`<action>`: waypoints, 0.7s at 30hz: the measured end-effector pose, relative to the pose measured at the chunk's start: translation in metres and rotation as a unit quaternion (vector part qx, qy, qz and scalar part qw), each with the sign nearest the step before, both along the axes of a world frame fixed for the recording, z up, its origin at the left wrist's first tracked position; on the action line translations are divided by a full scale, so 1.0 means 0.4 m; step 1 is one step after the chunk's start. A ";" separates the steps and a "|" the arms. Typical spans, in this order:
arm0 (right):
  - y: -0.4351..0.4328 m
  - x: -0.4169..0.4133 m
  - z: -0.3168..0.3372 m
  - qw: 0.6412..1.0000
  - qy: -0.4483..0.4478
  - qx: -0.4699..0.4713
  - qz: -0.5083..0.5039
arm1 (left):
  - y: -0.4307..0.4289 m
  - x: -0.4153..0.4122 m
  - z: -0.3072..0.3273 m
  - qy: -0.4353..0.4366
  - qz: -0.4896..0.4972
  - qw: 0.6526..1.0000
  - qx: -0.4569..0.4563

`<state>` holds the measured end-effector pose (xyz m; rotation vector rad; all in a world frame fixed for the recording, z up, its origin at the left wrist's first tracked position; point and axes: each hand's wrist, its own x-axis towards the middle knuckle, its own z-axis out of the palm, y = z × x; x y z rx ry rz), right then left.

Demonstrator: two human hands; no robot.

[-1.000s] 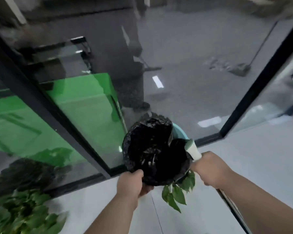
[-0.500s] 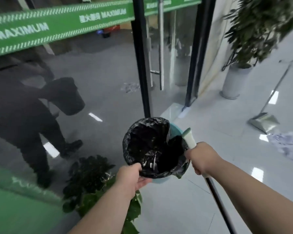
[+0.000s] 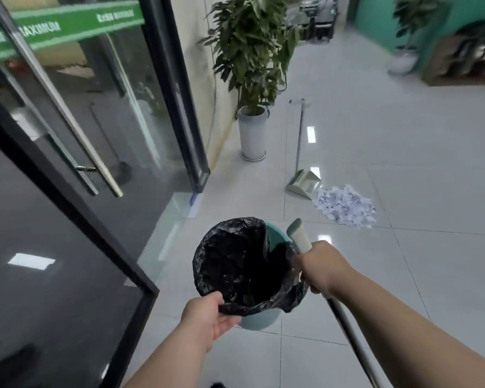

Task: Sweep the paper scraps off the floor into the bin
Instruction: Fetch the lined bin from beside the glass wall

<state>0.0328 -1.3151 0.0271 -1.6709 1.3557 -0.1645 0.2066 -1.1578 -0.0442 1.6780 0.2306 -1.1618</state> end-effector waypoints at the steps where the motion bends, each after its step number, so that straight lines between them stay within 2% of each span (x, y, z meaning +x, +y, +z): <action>1: -0.036 -0.002 -0.015 1.000 0.013 0.000 -0.006 | -0.044 0.007 -0.013 0.005 -0.013 1.000 0.003; 10: -0.440 0.091 -0.149 0.990 0.075 0.064 -0.104 | -0.517 0.168 -0.134 0.035 -0.111 0.993 0.031; 16: -0.730 0.208 -0.168 0.977 0.086 0.090 -0.172 | -0.853 0.307 -0.152 0.023 -0.181 0.981 0.063; 21: -0.940 0.239 -0.197 0.965 0.083 0.117 -0.218 | -1.094 0.365 -0.196 0.025 -0.193 0.977 0.084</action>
